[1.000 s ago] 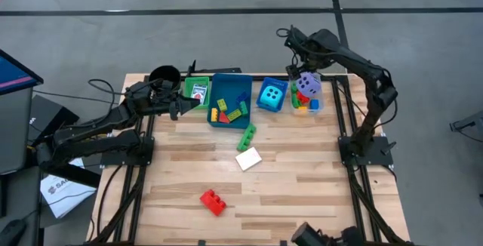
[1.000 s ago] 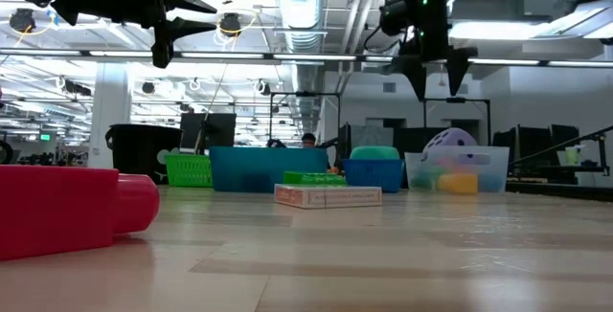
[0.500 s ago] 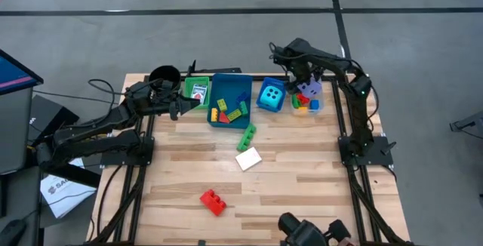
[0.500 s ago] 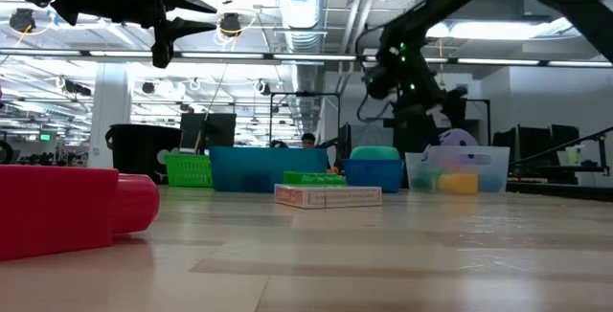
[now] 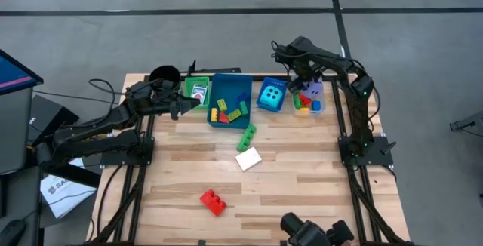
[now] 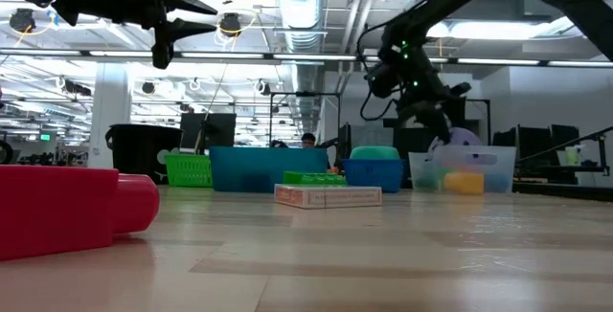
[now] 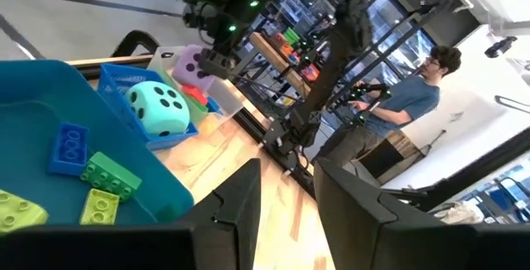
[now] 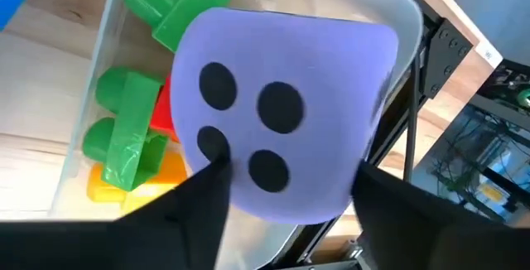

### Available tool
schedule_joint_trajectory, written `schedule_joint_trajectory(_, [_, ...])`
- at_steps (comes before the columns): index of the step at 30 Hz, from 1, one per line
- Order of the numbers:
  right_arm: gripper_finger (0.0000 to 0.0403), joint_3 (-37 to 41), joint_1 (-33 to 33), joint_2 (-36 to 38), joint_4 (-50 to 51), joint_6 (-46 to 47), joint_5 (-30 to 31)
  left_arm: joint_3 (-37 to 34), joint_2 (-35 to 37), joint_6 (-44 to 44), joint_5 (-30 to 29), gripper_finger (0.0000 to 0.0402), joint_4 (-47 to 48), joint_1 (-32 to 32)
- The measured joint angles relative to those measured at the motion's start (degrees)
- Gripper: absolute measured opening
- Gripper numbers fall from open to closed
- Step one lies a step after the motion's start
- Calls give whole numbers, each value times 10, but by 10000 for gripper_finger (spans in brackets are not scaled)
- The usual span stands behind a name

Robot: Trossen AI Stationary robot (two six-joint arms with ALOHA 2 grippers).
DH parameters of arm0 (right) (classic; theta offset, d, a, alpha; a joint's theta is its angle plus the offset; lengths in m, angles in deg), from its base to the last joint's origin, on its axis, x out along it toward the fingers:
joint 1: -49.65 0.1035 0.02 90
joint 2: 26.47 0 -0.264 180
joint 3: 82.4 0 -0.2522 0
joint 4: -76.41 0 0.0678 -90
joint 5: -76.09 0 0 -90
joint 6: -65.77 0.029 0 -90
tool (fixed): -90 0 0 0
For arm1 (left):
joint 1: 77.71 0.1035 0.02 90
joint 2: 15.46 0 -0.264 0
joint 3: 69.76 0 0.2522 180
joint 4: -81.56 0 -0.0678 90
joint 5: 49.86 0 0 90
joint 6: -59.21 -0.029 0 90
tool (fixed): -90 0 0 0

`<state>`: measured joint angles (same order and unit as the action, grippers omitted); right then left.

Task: Pick & Place Toys
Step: Put the purple dice into the blue bin

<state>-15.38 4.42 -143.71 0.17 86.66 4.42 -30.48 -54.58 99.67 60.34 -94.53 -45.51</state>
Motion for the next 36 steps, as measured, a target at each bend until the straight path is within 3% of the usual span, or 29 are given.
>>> schedule_joint_trajectory(12, [16, 1, -5, 57, -4, 1, -19, 0, -1, -1, -7, 108, 0, 0])
schedule_joint_trajectory(14, [5, 1, -9, 57, -5, 1, -22, 0, -1, -1, -7, 108, 0, 0])
schedule_joint_trajectory(27, [11, 1, -8, 58, -11, 0, -16, 0, -1, -1, -7, 108, 0, 0])
schedule_joint_trajectory(32, [73, 1, -6, 58, -15, -14, -14, 0, -1, -1, -7, 108, 0, 0])
schedule_joint_trajectory(36, [151, 1, -6, 58, -15, -14, -16, 0, -1, -1, -7, 108, 0, 0])
